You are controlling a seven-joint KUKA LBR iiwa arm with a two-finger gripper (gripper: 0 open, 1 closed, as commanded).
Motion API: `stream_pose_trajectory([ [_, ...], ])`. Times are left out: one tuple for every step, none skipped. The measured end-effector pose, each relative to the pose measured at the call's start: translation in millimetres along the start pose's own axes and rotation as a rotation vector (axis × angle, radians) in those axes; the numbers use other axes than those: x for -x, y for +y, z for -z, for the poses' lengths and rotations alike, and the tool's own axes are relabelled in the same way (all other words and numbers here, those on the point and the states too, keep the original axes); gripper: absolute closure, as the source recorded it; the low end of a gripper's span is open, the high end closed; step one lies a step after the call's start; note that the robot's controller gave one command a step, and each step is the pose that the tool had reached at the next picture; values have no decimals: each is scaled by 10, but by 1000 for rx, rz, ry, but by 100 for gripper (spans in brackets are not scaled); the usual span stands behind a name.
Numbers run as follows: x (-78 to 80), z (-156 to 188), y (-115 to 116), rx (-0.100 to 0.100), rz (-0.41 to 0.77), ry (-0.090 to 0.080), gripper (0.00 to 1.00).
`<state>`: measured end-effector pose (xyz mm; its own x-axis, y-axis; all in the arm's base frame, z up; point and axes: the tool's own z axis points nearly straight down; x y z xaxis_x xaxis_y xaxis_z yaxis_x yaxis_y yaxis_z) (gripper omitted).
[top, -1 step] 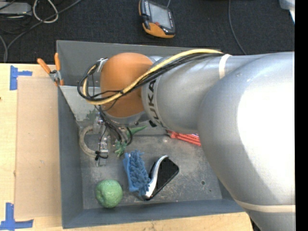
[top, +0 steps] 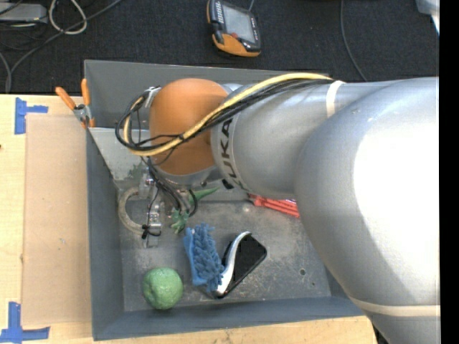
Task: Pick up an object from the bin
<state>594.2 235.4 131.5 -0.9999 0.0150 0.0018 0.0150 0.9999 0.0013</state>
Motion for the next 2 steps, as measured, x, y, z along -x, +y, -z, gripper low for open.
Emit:
stream_pose_trajectory([
  [27, -87, -460, 0, 163, 2, 0],
  [181, -43, -626, 0, 221, -2, 0],
])
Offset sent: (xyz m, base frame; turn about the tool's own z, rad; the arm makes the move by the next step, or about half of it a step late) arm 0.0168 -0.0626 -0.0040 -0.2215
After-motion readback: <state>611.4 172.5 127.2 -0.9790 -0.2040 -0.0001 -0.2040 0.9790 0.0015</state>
